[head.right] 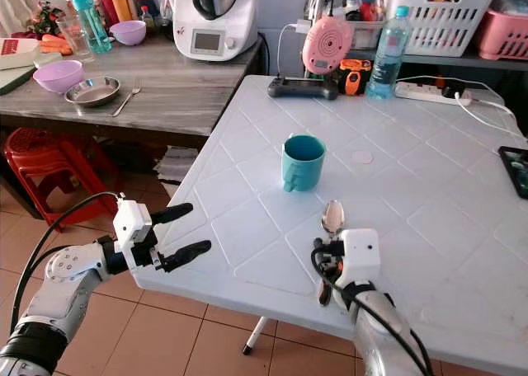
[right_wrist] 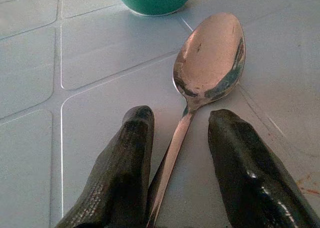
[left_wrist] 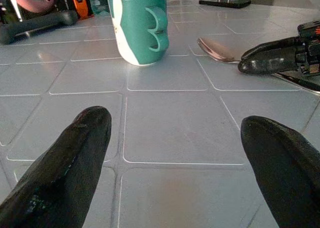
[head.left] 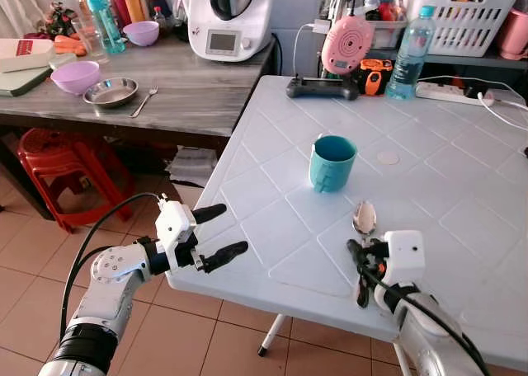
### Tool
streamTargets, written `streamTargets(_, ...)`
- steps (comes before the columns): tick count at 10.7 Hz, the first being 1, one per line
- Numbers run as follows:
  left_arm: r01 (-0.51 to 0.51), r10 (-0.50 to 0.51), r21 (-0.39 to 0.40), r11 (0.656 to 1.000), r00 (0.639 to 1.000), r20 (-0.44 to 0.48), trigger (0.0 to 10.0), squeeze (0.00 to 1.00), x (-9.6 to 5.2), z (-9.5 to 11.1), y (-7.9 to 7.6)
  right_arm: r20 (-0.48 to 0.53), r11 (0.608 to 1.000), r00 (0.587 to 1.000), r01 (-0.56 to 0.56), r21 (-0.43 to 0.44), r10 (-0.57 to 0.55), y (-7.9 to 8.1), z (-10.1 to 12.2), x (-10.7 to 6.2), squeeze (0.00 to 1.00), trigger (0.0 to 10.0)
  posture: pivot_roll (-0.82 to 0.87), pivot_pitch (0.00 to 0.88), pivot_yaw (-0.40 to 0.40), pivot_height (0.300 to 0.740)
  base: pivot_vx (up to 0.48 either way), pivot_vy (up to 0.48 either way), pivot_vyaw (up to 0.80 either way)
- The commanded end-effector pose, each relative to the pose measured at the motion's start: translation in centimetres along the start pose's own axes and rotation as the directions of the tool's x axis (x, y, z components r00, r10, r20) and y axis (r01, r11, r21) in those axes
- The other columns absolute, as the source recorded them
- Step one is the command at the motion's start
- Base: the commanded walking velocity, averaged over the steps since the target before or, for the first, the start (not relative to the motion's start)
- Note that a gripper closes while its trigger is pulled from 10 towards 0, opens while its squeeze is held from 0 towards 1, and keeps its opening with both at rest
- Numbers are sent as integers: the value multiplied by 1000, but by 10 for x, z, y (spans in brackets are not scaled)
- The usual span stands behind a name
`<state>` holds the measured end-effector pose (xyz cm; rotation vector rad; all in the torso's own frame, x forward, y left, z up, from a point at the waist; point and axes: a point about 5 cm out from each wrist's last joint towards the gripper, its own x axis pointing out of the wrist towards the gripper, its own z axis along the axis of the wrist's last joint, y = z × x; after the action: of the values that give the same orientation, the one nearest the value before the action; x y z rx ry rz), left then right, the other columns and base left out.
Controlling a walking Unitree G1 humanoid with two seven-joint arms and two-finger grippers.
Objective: Setting the table
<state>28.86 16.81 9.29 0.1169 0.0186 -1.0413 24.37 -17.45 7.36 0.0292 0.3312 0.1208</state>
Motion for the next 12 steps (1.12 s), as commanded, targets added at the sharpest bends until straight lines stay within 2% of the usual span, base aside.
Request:
streamTargets(1, 7, -7, 10, 1000, 1000, -2, 10000, 0, -2, 4, 2, -136, 998, 990, 45, 43, -39, -8, -24, -2, 0, 0, -19, 34, 71, 740, 0, 0, 0)
streamTargets(3, 33, -33, 1, 999, 999, -9, 10000, 0, -2, 3, 1, -195, 998, 981, 30, 63, -17, -3, -35, -6, 0, 0, -22, 32, 74, 740, 0, 0, 0)
streamTargets(9, 46, -46, -3, 999, 999, -8, 10000, 0, 2, 1, -3, -233, 994, 972, 25, 106, 0, 1, -42, -6, 0, 0, -19, 23, 75, 740, 0, 0, 0)
streamTargets(11, 43, -43, -4, 999, 999, -8, 10000, 0, 1, 0, -4, -234, 992, 972, 27, 120, 1, 3, -42, -5, 0, 0, -19, 21, 76, 740, 0, 0, 0)
streamTargets(12, 11, -11, 4, 1000, 1000, -12, 10000, 0, 1, -1, -2, -191, 989, 982, 40, 144, -11, 4, -35, -2, 0, 0, -19, 19, 75, 740, 0, 0, 0)
